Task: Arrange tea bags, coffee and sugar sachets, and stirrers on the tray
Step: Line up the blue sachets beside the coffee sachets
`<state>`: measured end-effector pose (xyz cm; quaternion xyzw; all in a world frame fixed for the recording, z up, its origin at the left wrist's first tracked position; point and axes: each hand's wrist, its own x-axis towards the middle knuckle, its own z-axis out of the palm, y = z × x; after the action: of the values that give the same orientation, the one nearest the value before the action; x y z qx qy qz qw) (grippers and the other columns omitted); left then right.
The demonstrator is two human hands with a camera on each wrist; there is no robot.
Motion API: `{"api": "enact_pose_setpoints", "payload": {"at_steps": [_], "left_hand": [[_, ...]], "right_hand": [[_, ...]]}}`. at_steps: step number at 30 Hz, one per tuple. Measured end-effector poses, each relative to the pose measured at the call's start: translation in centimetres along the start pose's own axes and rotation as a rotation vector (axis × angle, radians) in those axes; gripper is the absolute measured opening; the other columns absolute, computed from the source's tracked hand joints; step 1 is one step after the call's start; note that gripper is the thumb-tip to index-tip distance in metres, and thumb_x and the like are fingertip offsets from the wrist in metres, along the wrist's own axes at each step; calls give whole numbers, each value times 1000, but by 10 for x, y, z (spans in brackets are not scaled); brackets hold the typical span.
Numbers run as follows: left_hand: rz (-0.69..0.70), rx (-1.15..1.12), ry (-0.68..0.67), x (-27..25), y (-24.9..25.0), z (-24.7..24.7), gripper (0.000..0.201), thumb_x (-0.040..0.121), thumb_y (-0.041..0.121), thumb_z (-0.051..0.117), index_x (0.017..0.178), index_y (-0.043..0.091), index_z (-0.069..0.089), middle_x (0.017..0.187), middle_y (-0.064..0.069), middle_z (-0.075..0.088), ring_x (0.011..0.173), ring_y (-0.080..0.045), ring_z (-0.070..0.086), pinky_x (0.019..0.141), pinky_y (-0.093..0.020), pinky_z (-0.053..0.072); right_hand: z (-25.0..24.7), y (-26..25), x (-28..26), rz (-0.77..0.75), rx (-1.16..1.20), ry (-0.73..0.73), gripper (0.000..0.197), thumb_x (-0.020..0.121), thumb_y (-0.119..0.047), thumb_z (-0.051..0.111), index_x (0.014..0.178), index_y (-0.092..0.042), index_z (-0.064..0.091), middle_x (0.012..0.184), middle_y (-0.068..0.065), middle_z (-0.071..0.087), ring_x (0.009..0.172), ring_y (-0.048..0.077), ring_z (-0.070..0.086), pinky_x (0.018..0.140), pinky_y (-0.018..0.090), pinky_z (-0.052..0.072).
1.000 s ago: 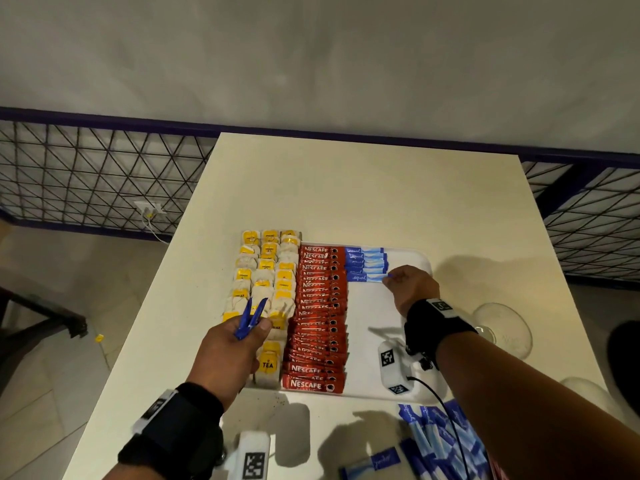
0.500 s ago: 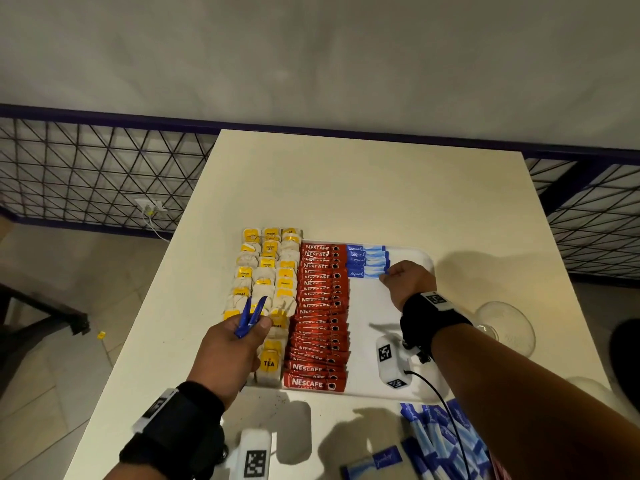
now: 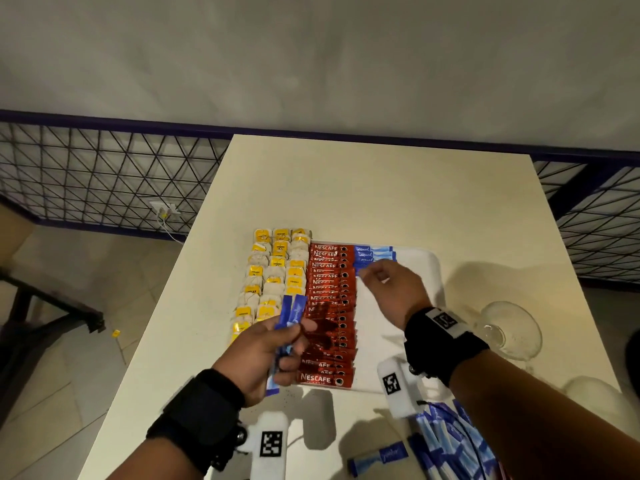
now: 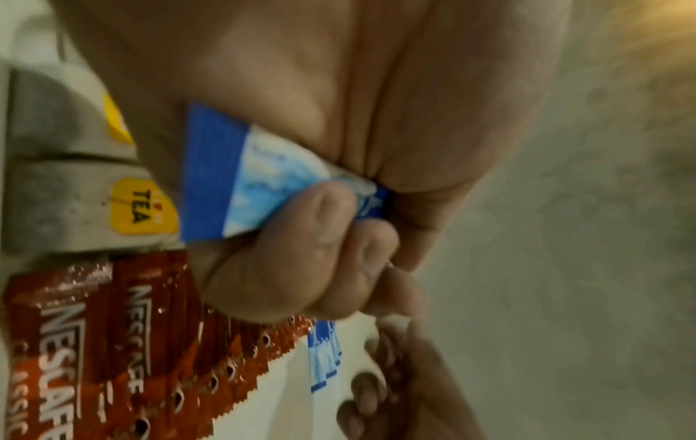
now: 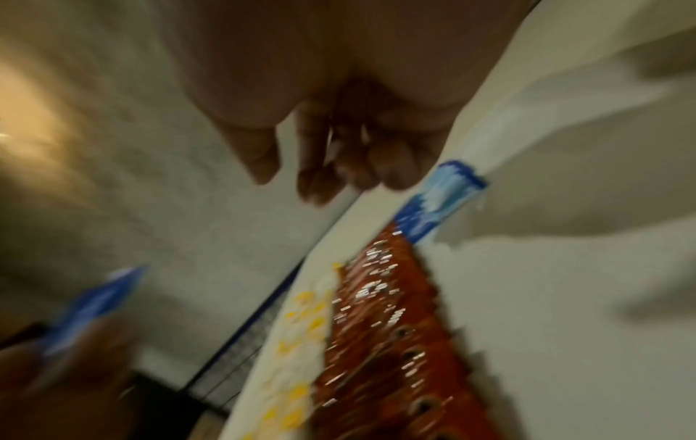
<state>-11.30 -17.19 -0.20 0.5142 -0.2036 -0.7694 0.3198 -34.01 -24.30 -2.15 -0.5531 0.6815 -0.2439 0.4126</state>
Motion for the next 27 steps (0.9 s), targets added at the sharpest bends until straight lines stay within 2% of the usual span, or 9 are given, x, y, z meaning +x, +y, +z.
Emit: {"api": "enact_pose_setpoints", "payload": {"at_steps": [2,4,6,9,13,15,18,21,27], "left_hand": [[-33,23,-92,-1,0,11,23,86,17,54,100,5,69,65,-8,50,42,-13,32,41,-16,23],[-42,49,-154,-2,0,20,18,85,19,56,84,15,73,66,-9,53,41,-12,32,40,-16,23],[-7,72,-145,-4,0,27,15,85,21,58,77,18,70,68,-11,56,40,-12,32,40,-17,23],[116,134,-23,-5,-2,31,7,92,17,56,89,12,60,69,-11,60,39,-12,30,39,-18,23],[183,299,50,-6,-10,39,11,92,14,62,82,11,59,66,-10,59,38,-11,27,39,-19,23],[171,468,1,-9,-14,47,16,89,18,68,77,10,60,63,-9,56,38,-11,30,40,-20,26],[215,639,-5,-14,-10,56,28,89,34,66,68,16,60,53,3,51,39,-9,31,43,-22,28],[325,523,107,-10,1,55,21,89,33,65,77,16,65,49,4,42,41,-11,30,46,-25,27],[282,375,36,-9,5,61,16,93,9,59,81,10,69,49,-6,34,40,-14,22,41,-22,23]], "right_hand": [[9,-22,-25,-111,147,-290,5,92,-39,59,93,-34,61,81,-16,61,65,-7,54,65,17,39],[14,-29,-37,-196,235,-383,7,92,-28,62,88,-34,62,74,-11,63,58,-6,55,62,16,41],[12,-27,-42,-204,285,-300,15,93,-20,62,80,-28,61,64,-9,63,53,-3,54,59,18,40],[-1,-22,-45,-132,345,-169,14,93,-19,61,79,-21,64,64,-6,64,47,0,47,55,23,39],[-12,-19,-52,-118,360,-122,16,94,-19,59,80,-20,63,66,-8,64,48,-2,50,51,17,40],[-13,-21,-54,-140,336,-124,15,95,-21,58,81,-22,63,59,-13,60,49,-1,51,52,18,42],[-17,-25,-56,-176,290,-237,13,95,-20,58,83,-20,64,53,-7,57,50,7,53,55,22,45],[-19,-28,-58,-222,172,-339,12,91,-16,64,82,-23,67,61,-8,60,55,6,53,58,21,47],[-18,-25,-58,-192,275,-283,20,82,-6,72,76,-18,57,53,-11,60,50,2,52,54,17,45]]}}
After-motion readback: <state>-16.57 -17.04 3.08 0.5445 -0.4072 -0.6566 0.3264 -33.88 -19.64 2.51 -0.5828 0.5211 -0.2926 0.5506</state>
